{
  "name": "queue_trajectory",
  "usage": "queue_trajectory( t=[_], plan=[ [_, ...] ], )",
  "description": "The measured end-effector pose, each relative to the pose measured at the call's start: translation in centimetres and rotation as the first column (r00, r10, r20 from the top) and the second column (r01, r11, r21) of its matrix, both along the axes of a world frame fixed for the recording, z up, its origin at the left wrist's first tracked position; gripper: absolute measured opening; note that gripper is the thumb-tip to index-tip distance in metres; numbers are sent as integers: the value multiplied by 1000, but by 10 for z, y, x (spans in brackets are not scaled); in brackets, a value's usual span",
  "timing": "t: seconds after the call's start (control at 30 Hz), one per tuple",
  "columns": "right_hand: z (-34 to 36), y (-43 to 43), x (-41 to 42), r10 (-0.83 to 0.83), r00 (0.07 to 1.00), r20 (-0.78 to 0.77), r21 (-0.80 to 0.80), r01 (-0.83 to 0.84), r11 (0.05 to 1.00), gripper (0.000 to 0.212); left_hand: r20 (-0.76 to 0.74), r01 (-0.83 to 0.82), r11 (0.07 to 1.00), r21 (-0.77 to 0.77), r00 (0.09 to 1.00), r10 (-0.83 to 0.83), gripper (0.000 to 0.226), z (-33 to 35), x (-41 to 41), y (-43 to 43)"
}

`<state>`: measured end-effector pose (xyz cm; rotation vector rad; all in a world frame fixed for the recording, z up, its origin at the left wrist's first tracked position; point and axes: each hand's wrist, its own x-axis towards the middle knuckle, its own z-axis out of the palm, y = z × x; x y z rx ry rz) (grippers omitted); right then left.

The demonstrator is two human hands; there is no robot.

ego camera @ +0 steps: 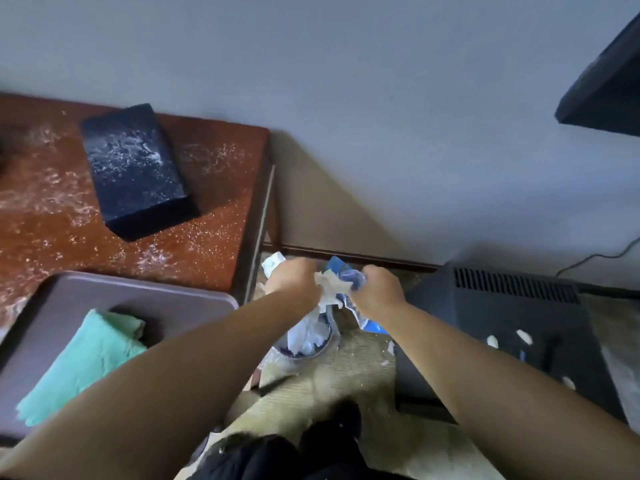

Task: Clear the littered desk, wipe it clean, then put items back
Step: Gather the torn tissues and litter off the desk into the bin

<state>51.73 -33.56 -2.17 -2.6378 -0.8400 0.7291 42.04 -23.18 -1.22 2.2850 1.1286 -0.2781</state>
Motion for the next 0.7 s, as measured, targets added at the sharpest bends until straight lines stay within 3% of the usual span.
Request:
queue_trajectory(
  t=[0.13, 0.3, 0.4, 0.5, 0.57, 0.63, 0.7],
  plan=[
    [-37, 9, 11, -1, 997, -83, 10, 2, 1000, 37, -52, -150, 989, -9, 987, 149, 13, -47, 6, -12],
    [-148, 22, 15, 64, 945, -321, -84, -96, 992, 7, -121, -216, 973, -88, 971, 204, 19, -157, 22, -35],
    [-239, 31, 21, -33, 844, -536, -76, -9, 997, 4, -26, -368, 922, -117, 930, 368, 20, -237, 16, -40],
    [-317, 36, 28, -100, 718, -688, -95, 48, 994, 30, 85, -627, 761, -170, 760, 645, 32, -311, 11, -43],
    [-359, 41, 32, -113, 654, -748, -96, 62, 993, 43, 92, -664, 705, -249, 709, 700, 34, -359, 12, -43],
    [-395, 48, 36, -86, 665, -742, -95, 23, 995, 55, 36, -593, 728, -345, 767, 641, 38, -406, 19, -38],
    [-424, 55, 37, -29, 646, -763, -60, -27, 998, 79, -63, -471, 811, -349, 875, 481, 64, -446, 21, -29]
  ],
)
